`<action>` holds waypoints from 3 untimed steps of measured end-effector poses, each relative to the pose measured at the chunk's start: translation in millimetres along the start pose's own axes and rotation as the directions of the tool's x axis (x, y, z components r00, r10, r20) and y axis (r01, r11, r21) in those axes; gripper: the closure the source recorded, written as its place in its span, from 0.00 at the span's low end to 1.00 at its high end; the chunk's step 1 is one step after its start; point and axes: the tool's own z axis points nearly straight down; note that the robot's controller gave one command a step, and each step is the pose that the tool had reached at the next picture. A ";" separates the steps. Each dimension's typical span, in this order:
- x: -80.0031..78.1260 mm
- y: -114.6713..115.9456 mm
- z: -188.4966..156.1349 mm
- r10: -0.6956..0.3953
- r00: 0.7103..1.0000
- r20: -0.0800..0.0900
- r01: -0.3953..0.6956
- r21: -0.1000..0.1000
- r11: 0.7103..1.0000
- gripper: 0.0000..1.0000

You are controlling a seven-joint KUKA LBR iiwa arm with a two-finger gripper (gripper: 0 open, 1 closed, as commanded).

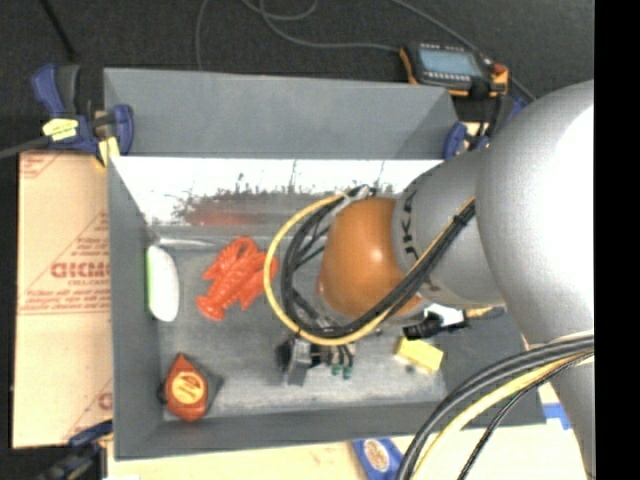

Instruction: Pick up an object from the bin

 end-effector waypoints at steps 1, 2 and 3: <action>-0.1 0.0 0.0 0.001 1.000 0.000 -0.001 0.000 1.000 1.00; -2.1 25.8 -46.5 -0.004 1.000 -0.013 0.005 0.009 1.000 1.00; 5.6 6.9 -113.9 -0.018 1.000 -0.013 0.018 0.008 1.000 1.00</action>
Offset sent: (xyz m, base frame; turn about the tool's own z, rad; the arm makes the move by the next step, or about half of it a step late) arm 0.0176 0.0546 0.1011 -0.0111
